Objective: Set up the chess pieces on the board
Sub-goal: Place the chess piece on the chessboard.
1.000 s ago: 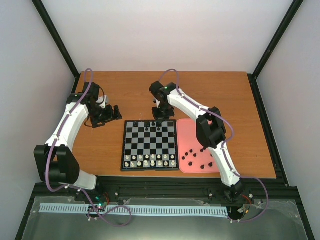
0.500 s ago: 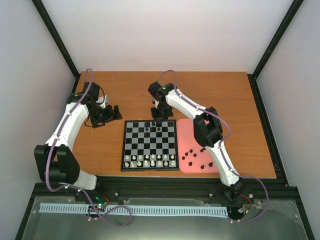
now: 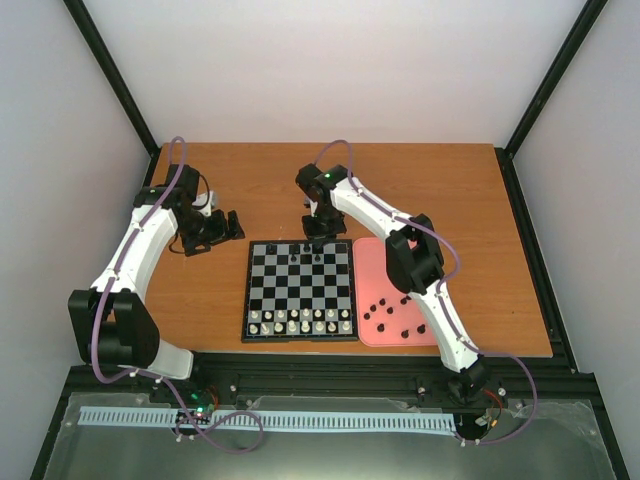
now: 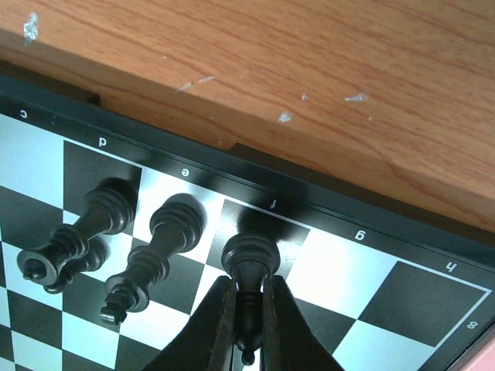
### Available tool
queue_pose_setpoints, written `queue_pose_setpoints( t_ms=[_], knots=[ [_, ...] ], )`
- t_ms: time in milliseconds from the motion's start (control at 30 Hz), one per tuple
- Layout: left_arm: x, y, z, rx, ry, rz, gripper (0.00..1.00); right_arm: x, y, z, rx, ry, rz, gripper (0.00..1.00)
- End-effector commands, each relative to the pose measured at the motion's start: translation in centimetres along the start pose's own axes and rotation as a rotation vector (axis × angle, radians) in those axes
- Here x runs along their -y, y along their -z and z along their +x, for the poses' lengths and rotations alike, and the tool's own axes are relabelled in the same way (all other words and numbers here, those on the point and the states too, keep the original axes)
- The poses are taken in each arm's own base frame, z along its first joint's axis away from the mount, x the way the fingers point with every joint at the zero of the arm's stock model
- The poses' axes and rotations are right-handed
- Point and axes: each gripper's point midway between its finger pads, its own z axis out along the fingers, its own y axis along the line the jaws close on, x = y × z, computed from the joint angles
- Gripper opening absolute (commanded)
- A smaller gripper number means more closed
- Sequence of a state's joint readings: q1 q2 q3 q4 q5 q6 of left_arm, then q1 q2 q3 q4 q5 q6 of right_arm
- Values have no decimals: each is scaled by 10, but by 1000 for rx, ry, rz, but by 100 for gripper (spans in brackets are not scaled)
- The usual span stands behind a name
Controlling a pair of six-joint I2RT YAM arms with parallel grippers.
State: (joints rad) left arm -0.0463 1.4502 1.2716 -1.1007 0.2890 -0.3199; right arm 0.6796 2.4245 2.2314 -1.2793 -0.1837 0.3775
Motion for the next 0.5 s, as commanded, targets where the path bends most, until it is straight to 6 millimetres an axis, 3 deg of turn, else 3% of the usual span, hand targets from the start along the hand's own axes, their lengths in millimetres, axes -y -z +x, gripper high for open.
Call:
queue_pose_setpoints(
  t_ms=[0, 467],
  knots=[
    [6, 4, -4, 9, -9, 15, 100, -1, -7, 1, -15, 17, 20, 5],
    [5, 5, -3, 11, -11, 14, 100, -1, -14, 1, -18, 10, 32, 13]
  ],
)
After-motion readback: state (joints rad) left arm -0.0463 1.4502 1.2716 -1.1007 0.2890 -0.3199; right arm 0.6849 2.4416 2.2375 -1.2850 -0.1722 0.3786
